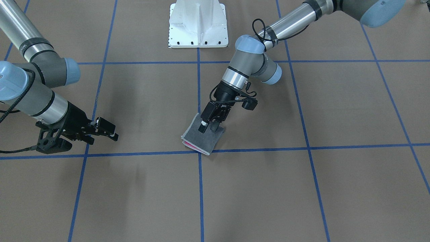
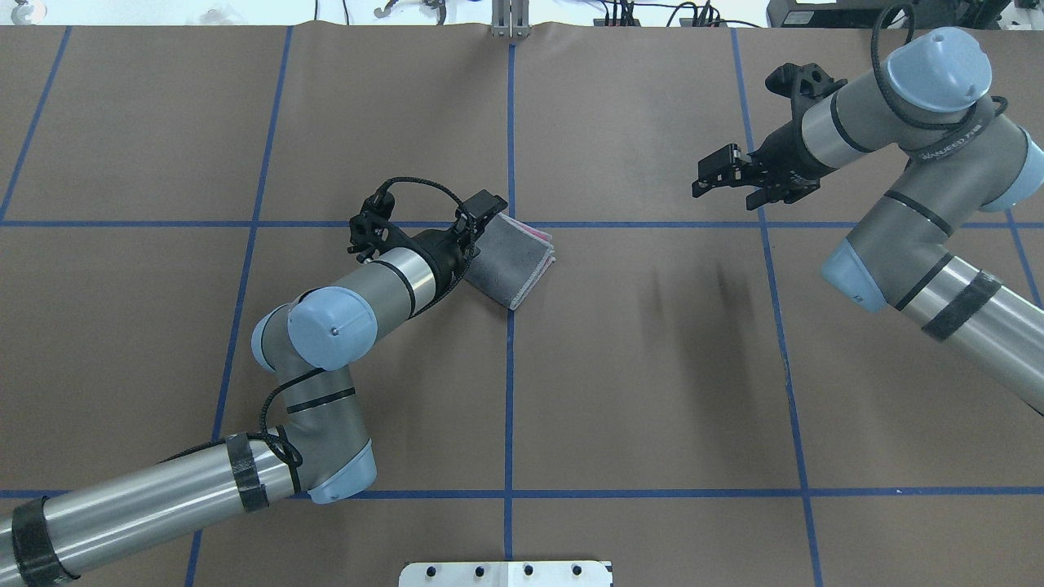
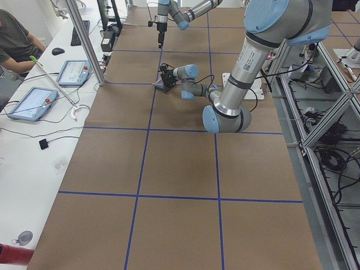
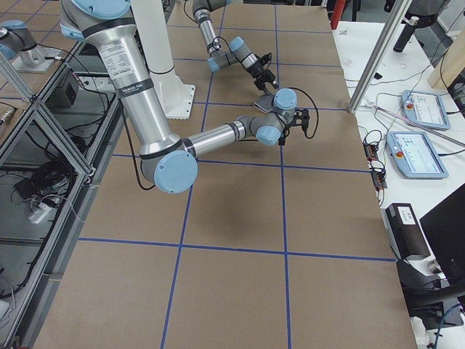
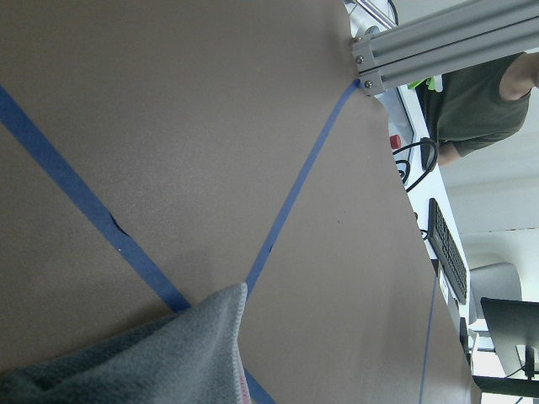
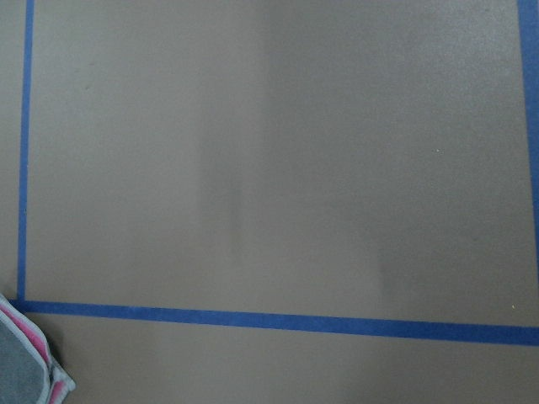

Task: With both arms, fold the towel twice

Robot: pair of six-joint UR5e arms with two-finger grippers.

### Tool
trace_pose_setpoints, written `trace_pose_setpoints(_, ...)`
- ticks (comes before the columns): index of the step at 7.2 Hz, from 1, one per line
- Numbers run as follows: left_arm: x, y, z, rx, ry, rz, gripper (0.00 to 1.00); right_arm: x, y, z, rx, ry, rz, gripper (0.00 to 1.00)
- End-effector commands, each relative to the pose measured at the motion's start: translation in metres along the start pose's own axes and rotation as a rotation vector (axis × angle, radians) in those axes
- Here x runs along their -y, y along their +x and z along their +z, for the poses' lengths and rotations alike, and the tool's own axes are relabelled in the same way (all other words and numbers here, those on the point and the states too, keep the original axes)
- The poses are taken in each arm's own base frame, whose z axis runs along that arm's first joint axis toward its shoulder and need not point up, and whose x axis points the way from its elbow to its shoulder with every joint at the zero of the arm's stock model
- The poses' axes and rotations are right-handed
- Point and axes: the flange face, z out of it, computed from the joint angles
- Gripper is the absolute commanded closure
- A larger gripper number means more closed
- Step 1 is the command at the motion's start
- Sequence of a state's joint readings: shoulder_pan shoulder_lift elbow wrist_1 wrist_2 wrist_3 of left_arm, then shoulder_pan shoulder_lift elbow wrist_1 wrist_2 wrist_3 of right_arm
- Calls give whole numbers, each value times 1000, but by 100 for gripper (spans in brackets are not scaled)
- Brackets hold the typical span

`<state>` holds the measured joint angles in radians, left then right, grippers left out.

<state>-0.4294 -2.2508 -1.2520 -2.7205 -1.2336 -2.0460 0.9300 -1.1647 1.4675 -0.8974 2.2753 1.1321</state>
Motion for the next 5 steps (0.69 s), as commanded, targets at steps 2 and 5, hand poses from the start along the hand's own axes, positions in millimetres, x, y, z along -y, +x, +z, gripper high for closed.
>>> trace_pose_setpoints(2, -1, -12, 9, 25, 7, 72, 1, 0, 4, -1, -3, 3, 3, 0)
trace_pose_setpoints(5, 2, -17, 8, 34, 5, 82, 1, 2, 0, -9, 5, 12, 0, 0)
